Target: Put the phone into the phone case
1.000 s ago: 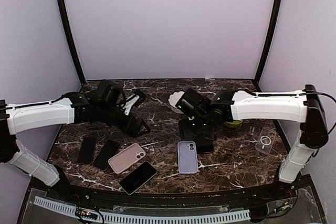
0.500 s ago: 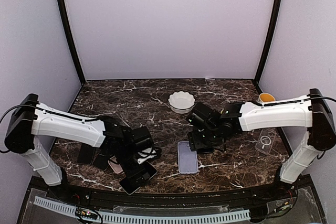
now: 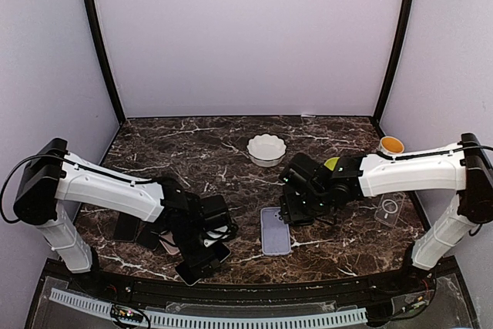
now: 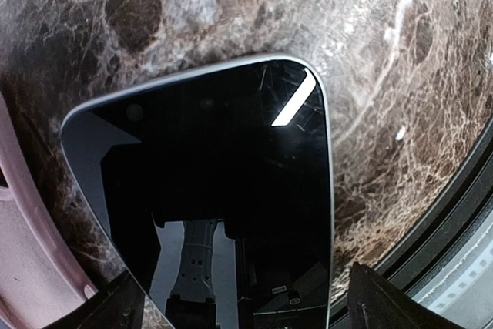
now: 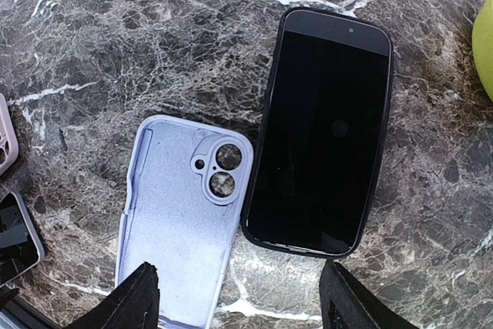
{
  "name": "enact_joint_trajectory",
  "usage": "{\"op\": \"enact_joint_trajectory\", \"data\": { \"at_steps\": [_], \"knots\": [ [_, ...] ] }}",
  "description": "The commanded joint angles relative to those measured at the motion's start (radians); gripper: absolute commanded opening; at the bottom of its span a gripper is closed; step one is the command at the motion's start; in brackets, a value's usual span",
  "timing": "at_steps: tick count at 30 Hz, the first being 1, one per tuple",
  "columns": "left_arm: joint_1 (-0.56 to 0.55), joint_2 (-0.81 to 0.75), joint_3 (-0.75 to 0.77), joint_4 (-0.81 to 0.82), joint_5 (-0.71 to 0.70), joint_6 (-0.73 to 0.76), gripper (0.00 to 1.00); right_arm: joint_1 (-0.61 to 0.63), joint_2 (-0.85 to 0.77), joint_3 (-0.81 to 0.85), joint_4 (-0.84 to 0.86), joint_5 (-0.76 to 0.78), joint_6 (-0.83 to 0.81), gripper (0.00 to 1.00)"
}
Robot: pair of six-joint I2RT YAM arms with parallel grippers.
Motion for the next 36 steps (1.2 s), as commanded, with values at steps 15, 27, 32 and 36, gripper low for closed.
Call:
{"op": "enact_joint_trajectory", "data": {
  "at_steps": [15,27,32,36],
  "knots": [
    [-0.008,0.028,-0.001,0.054,-0.109,0.029,0.41,0.007,-0.042,0.027,-0.015,0.057,-0.027,0.72],
    [-0.024,-0.363,-0.188,0.749,-0.501,0.112,0.21,0.107,-0.180,-0.053,0.604,-0.170,-0.183,0.69],
    [-0.046,-0.404,-0.220,0.952,-0.564,0.227,0.23,0.121,-0.129,-0.038,0.780,-0.175,-0.183,0.69],
    [-0.057,-0.398,-0.210,0.994,-0.566,0.281,0.23,0.121,-0.056,0.033,0.746,-0.176,-0.206,0.65]
  ]
}}
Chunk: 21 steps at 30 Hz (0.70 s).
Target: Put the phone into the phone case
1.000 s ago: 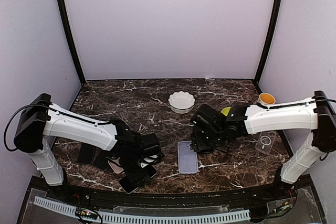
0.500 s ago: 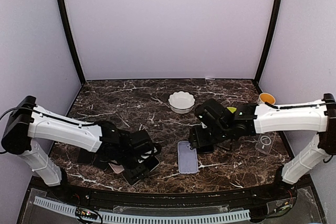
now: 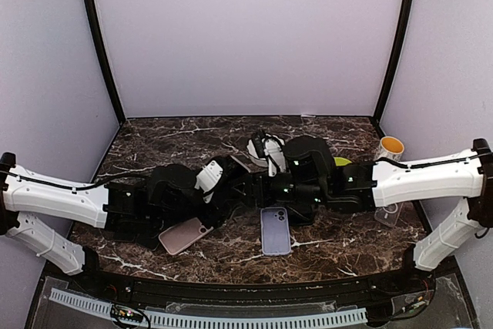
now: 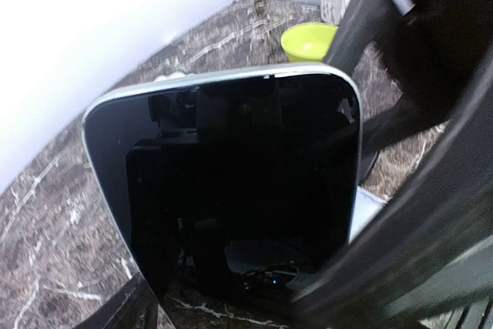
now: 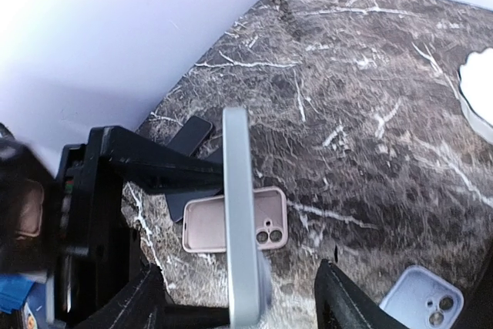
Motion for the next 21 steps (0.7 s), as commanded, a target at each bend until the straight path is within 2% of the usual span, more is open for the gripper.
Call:
{"op": "enact_joint_trajectory", "data": {
  "at_steps": [1,2,5,6,7,8,9,11,12,13,15,19,21],
  "knots": [
    [-0.014,-0.018,-0.002,0.181,-0.050,0.102,0.23,-0.003,0.066,0.081,0.098,-0.007,-0.034,0.61],
    [-0.019,-0.021,-0.004,0.186,-0.047,0.105,0.23,-0.004,0.078,0.091,0.087,0.007,-0.034,0.54],
    [-0.028,-0.047,-0.020,0.214,-0.020,0.121,0.24,-0.007,0.077,0.097,0.082,0.018,-0.044,0.13],
    [-0.030,-0.056,-0.027,0.215,-0.009,0.121,0.29,-0.010,0.069,0.096,0.076,0.005,-0.058,0.05],
    [-0.030,-0.077,-0.031,0.209,0.042,0.124,0.34,-0.016,0.043,0.091,0.063,-0.012,-0.077,0.00],
    [-0.030,-0.089,-0.039,0.192,0.079,0.127,0.52,-0.025,0.016,0.085,0.044,-0.038,-0.107,0.00],
    [-0.030,-0.119,-0.044,0.181,0.187,0.132,0.74,-0.041,-0.017,0.080,0.024,-0.101,-0.143,0.00],
    [-0.030,-0.167,-0.059,0.146,0.356,0.134,0.93,-0.078,-0.076,0.100,-0.119,-0.303,-0.243,0.00],
    [-0.030,-0.182,-0.067,0.123,0.394,0.129,0.96,-0.091,-0.098,0.122,-0.204,-0.404,-0.298,0.00],
    [-0.030,-0.210,-0.071,0.114,0.472,0.117,0.98,-0.094,-0.114,0.157,-0.304,-0.456,-0.362,0.00],
    [-0.028,-0.237,-0.073,0.094,0.541,0.113,0.99,-0.095,-0.137,0.221,-0.432,-0.512,-0.448,0.00],
    [-0.028,-0.221,-0.036,0.090,0.611,0.108,0.98,-0.095,-0.134,0.306,-0.506,-0.620,-0.517,0.00],
    [-0.028,-0.193,-0.005,0.091,0.615,0.100,0.91,-0.094,-0.131,0.322,-0.491,-0.643,-0.531,0.00]
  ]
}}
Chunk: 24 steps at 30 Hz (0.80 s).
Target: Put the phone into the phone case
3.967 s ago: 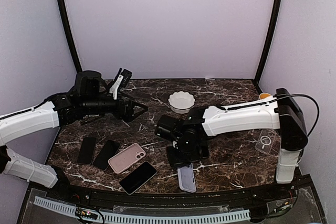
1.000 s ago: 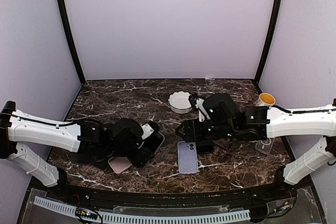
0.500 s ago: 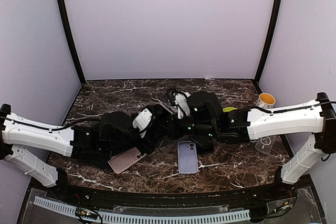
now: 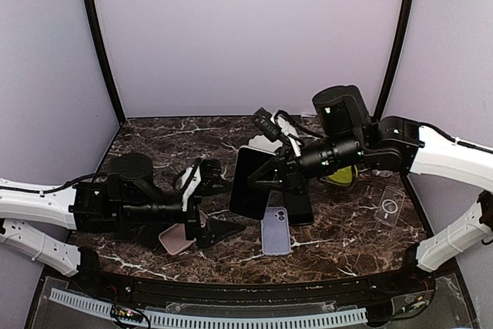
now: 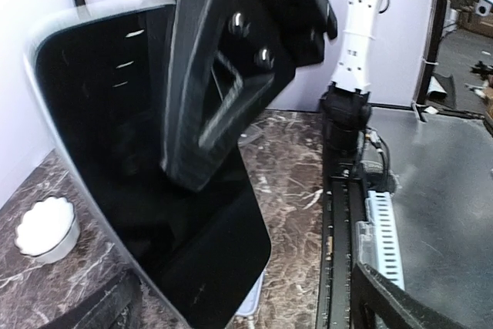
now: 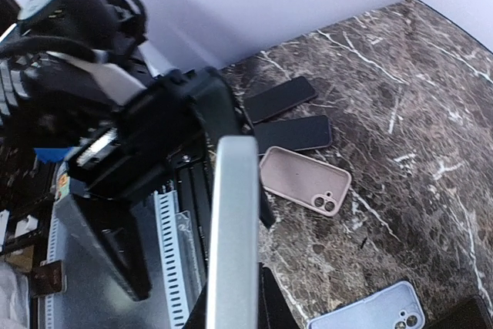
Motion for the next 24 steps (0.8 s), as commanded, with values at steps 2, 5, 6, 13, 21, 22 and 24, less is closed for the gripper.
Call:
{"op": "enact_joint_trajectory", "data": {
  "at_steps": [2,5,6,13,21,22,24],
  "knots": [
    [-0.001,0.061,0.071,-0.016,0.121,-0.004,0.79,0.005,0.001,0.078,-0.031,-0.197,-0.125,0.00],
    [-0.001,0.071,0.075,0.005,0.132,-0.005,0.54,0.005,0.014,0.092,-0.046,-0.225,-0.137,0.00],
    [-0.001,0.071,0.073,0.017,0.133,-0.006,0.48,0.005,0.018,0.095,-0.053,-0.228,-0.141,0.00],
    [-0.001,0.085,0.071,0.038,0.143,-0.014,0.00,0.005,0.006,0.071,0.011,-0.175,-0.111,0.00],
    [-0.001,0.119,0.042,0.171,-0.087,-0.023,0.00,0.115,-0.092,-0.151,0.366,0.597,0.170,0.70],
    [-0.001,0.135,0.048,0.194,-0.169,-0.027,0.00,0.152,-0.094,-0.185,0.431,0.680,0.182,0.78],
    [-0.002,0.162,0.066,0.203,-0.252,-0.035,0.00,0.224,-0.070,-0.207,0.518,0.812,0.188,0.80]
  ]
}}
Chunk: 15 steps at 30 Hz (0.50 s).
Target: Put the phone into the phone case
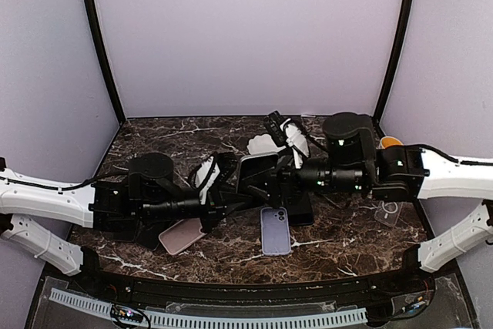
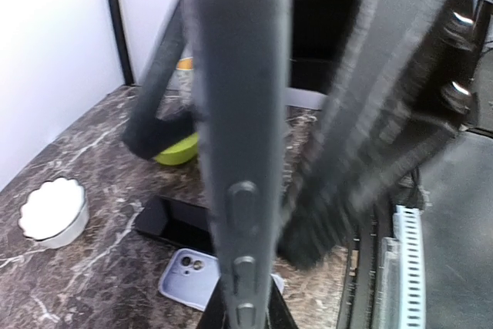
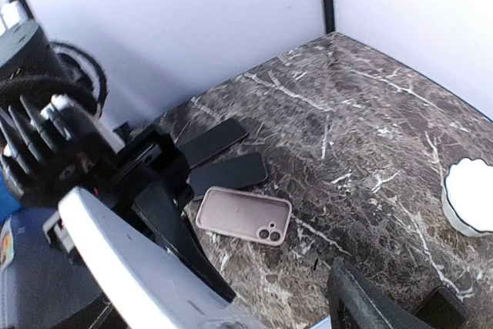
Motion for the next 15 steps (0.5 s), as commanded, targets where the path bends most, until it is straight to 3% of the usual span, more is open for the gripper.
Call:
{"op": "enact_joint_trajectory", "data": {
  "at_steps": [1,7,13,15],
  "knots": [
    [-0.012,0.035,0.038,0.126,-0.210,0.025,0.00,0.121,0.037,-0.056,0.343,0.505,0.116,0.81],
    [-0.012,0.051,0.037,0.151,-0.189,0.008,0.00,0.159,0.132,-0.009,0.378,0.722,0.115,0.83],
    [-0.012,0.025,0.015,0.187,-0.170,-0.005,0.00,0.158,0.122,-0.028,0.386,0.773,0.131,0.68],
    [-0.012,0.034,0.025,0.175,-0.161,-0.006,0.01,0.156,0.141,-0.007,0.357,0.753,0.135,0.57]
  ]
}}
